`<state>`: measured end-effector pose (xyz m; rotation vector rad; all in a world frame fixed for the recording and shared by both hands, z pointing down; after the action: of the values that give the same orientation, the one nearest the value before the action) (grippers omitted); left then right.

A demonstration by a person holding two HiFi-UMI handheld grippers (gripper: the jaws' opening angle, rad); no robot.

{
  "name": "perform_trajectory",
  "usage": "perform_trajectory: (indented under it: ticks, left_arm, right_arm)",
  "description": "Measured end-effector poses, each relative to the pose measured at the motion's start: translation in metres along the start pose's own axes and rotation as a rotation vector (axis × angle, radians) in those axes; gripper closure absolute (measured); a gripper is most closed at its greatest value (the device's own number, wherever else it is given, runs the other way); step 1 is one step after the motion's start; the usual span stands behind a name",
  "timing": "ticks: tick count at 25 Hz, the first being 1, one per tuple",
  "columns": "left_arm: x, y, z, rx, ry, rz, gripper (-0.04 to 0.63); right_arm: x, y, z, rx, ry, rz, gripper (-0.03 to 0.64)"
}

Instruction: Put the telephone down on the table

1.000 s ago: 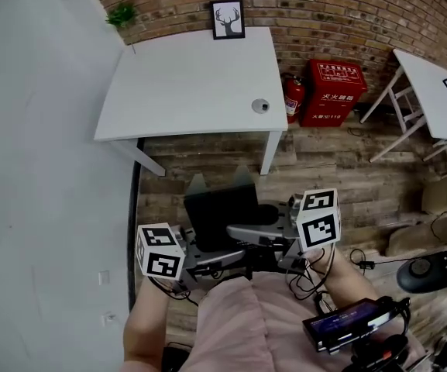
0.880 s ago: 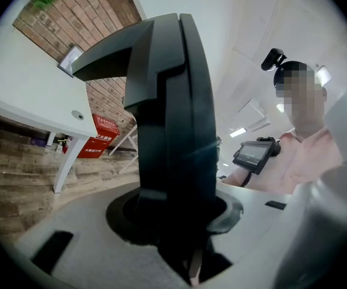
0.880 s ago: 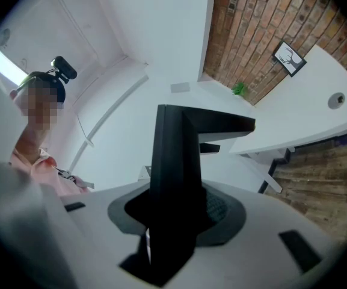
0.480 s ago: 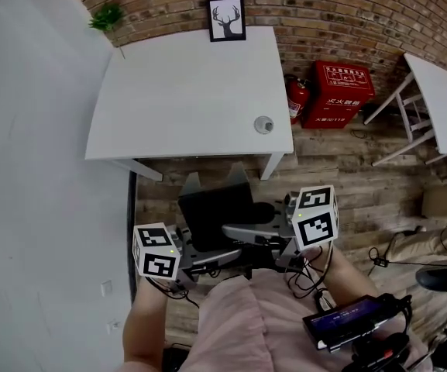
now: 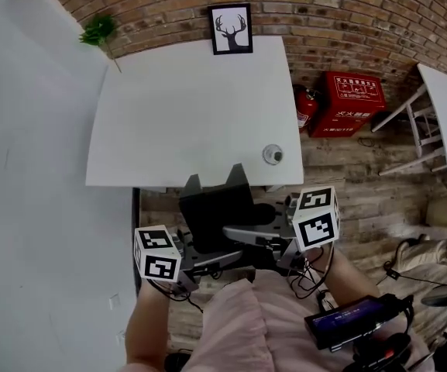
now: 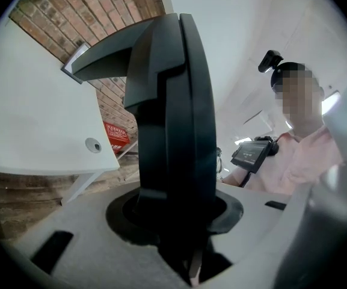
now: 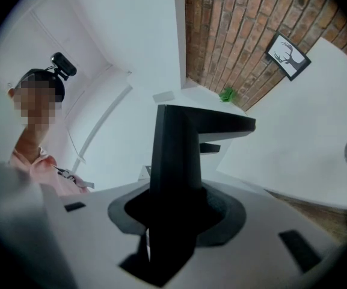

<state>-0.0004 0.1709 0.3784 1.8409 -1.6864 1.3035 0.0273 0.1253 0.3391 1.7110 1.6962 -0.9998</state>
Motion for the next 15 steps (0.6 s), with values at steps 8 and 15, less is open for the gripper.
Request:
perform_trajectory:
  ticks: [8,15]
  left_arm:
    - [0.030,0.005,0.041,-0.011,-0.008,0.013,0.428]
    - [0.042,0.024,0.065,-0.039,-0.023,0.036,0.428]
  right_arm:
    - [-0.029,0.011,0.041,0.013,0.013,0.007,0.453]
    - [-0.036,0.005,0.073,0.034,0.050,0.016,0.453]
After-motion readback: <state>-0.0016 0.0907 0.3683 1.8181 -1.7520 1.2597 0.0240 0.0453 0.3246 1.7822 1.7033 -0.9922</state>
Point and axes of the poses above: the fingertips, and each gripper's own axes: y backward along the fingers, x to its left, z out of its top, the point moved 3 cm from there along y, backward along the fingers, and after that the axes turned 15 degrees about x, right-handed, at the moved point
